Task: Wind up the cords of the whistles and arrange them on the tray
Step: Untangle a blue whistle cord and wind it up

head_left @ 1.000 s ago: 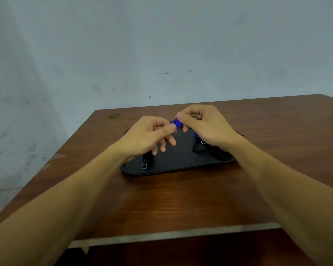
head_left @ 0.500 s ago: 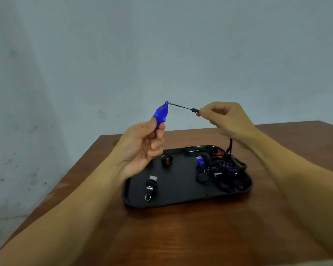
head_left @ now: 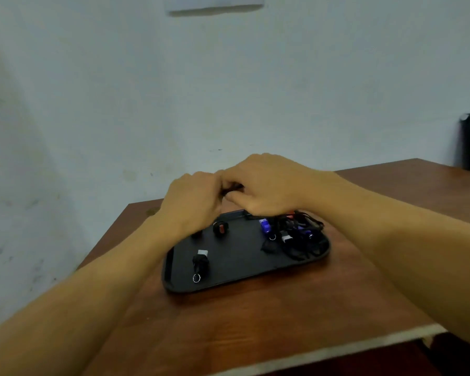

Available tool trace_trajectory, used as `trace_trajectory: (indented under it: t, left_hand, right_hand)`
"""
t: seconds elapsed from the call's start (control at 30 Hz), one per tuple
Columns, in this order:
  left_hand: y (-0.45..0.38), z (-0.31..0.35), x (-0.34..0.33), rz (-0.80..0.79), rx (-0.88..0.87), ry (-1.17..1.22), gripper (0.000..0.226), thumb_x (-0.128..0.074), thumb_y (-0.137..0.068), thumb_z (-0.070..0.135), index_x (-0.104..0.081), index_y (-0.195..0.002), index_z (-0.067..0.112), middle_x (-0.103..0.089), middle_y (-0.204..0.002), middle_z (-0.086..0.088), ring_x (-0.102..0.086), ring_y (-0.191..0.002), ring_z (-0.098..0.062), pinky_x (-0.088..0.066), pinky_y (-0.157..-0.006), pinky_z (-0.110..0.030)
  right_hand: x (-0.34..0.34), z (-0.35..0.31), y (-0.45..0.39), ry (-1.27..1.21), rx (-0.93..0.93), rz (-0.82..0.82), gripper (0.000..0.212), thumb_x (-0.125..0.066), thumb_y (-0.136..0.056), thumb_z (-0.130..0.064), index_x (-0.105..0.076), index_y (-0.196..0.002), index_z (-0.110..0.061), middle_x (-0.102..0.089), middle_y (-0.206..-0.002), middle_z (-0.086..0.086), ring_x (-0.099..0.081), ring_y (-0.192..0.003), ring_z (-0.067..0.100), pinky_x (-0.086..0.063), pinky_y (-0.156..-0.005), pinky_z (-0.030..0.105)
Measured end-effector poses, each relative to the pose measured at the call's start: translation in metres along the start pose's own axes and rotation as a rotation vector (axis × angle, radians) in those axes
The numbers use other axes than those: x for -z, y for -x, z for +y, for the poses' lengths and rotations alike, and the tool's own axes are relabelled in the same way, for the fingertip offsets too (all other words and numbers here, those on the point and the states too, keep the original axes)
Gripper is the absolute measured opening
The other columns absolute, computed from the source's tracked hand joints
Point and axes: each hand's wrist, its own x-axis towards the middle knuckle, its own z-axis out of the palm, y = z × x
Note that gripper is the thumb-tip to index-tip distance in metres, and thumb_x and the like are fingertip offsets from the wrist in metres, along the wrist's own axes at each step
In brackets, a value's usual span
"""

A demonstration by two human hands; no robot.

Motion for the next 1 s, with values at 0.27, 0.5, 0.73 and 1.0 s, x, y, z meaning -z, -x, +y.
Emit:
trace_trajectory:
  t: [0.27,0.5,0.73,1.0]
  left_hand:
    - [0.027,0.005,-0.004,0.157,-0.323,0.348,0.016,-0.047,-0.098,0.026,-0.049,-0.082,0.024,-0.046,-0.058,0.013,-0.043,-0.052,-0.012,-0.034,-0.053,-0.025]
    - [0.013,0.016,0.025,0.318,-0.065,0.827,0.015,-0.052,-0.1,0.017,-0.067,-0.098,0.017,-0.065,-0.068,0.004,-0.054,-0.05,-0.009,-0.044,-0.053,-0.017]
    - [-0.012,0.007,0.046,0.472,0.15,0.956,0.018,-0.051,-0.101,0.016,-0.067,-0.092,0.013,-0.067,-0.066,0.002,-0.052,-0.045,-0.015,-0.041,-0.044,-0.021]
    - [-0.033,-0.024,0.05,0.395,0.213,0.247,0.02,-0.047,-0.101,0.028,-0.062,-0.092,0.019,-0.067,-0.07,-0.002,-0.06,-0.061,-0.027,-0.05,-0.058,-0.039]
  right_hand:
    - [0.013,0.027,0.007,-0.443,-0.129,0.071,0.019,-0.068,-0.093,-0.034,-0.075,-0.084,-0.019,-0.072,-0.075,0.001,-0.065,-0.07,0.014,-0.052,-0.076,0.032]
    - [0.025,0.037,0.005,-0.664,-0.165,0.199,0.03,-0.058,-0.098,-0.022,-0.074,-0.076,-0.035,-0.058,-0.063,0.0,-0.048,-0.062,0.012,-0.04,-0.067,0.023]
    - [0.044,0.032,-0.009,-0.467,-0.169,0.283,0.023,-0.052,-0.102,-0.035,-0.074,-0.098,-0.028,-0.054,-0.056,-0.01,-0.048,-0.052,0.004,-0.042,-0.06,0.024]
    - [0.07,0.025,-0.023,-0.232,-0.121,0.217,0.023,-0.055,-0.099,-0.029,-0.075,-0.093,-0.021,-0.066,-0.069,-0.003,-0.052,-0.059,0.015,-0.041,-0.059,0.026]
